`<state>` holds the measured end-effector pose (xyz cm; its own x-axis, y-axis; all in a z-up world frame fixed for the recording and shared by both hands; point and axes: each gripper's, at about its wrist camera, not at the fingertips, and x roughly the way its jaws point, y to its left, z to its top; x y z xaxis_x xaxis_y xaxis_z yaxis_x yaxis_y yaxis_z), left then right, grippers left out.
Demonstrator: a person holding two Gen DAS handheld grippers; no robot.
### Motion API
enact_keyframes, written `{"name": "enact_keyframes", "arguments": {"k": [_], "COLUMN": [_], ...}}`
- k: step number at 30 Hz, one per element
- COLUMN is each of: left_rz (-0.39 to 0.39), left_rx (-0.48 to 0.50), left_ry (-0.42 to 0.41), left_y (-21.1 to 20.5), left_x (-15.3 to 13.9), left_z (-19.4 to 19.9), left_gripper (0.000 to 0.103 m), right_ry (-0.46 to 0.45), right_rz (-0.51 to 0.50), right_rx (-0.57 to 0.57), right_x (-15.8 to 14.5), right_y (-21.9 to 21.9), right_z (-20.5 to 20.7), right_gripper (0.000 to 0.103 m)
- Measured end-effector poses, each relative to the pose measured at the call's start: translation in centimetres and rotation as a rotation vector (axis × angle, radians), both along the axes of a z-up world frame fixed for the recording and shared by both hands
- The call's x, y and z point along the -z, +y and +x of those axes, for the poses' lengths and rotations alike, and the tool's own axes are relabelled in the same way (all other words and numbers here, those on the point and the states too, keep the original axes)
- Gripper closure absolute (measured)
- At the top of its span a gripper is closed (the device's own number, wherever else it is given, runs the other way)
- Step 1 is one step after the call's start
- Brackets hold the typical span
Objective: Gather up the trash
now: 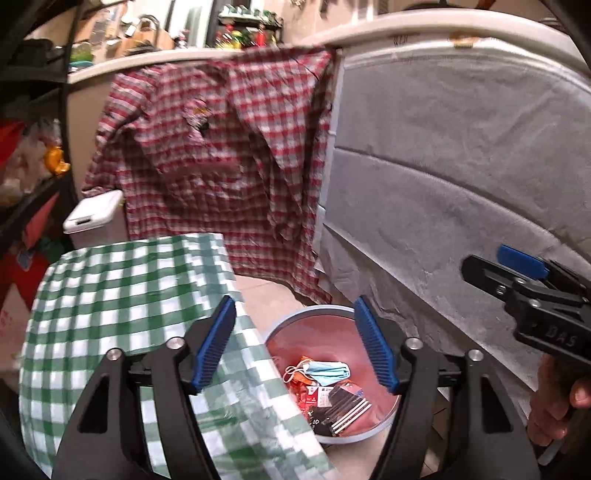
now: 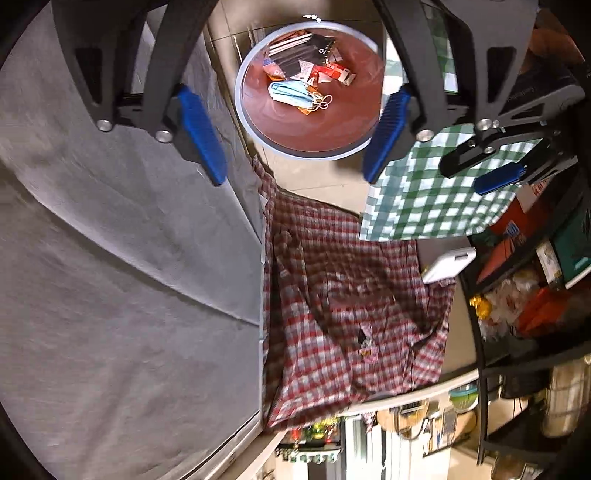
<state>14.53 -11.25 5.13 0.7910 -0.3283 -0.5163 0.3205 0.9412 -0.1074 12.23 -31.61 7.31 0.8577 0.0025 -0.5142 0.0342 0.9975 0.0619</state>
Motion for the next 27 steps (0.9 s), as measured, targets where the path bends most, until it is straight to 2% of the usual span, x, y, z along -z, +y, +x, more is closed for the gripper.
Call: {"name": "enact_keyframes", "arguments": {"k": [4,9,12,19,22,27], "left_rz": [-0.035,-0.031,-0.026,-0.010,-0.023,0.010], "left_rx": [-0.058,-0.125,-0.149,-0.184,-0.203,-0.225], "left_ry": [-0.026,-0.054,-0.071,-0.046,-0.017,-0.006], "left_y": [1.7,2.9,3.1,3.2,3.6,3.5], "left_x": [-0.6,-0.8,-0.7,1.0,1.9,3.0], "left_z": [-3.3,-7.1,-9.8,-14.5,-15.8,-17.6], "left_gripper": [0.023,0.013,0.008,0.008,0.008,0.008], "right_ry": [-0.044,-0.048,-0.037,-0.021,0.018,0.094], "right_rz": [-0.012,-0.042,-0.009,-0.031,-0.020,-0.018], "right_rx": [0.032,0.070,0.080,0.078,0.083,0.096], "right_x": [-0.5,0.2,0.9,2.3,3.1,4.4], "right_y": [0.0,0.3,0.5,1.9,2.0,2.4], "right_z": [-3.6,-7.2,-9.3,-13.3,-14.6,-15.6], "right_gripper": [0.014,0.008,0.005,0.005,0.005,0.005]}}
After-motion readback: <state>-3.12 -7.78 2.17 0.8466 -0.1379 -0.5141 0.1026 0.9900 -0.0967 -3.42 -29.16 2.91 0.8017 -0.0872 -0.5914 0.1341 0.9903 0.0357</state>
